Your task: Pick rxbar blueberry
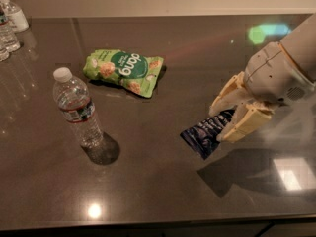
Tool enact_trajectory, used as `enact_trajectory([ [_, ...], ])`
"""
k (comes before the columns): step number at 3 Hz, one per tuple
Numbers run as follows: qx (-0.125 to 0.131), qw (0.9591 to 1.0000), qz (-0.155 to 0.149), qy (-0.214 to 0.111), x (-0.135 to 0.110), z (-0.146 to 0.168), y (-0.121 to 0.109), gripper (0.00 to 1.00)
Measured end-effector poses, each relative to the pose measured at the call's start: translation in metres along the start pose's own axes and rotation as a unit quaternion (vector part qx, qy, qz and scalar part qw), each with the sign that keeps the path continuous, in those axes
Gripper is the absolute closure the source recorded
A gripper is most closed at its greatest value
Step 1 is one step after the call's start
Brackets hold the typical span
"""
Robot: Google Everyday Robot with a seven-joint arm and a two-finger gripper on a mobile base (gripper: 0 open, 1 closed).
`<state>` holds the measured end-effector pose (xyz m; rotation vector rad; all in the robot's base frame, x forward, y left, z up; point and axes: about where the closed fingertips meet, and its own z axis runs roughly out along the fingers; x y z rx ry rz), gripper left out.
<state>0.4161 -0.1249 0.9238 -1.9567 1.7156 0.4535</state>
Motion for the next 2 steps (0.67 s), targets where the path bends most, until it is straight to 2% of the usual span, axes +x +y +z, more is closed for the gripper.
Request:
enact_trajectory([
  [1,0.02,0.9997,0.014,0.0,-0.0244,-0.0388,-0.0263,1.0],
  [2,0.02,0.9997,0.014,0.0,-0.0244,-0.0388,-0.0263,1.0],
])
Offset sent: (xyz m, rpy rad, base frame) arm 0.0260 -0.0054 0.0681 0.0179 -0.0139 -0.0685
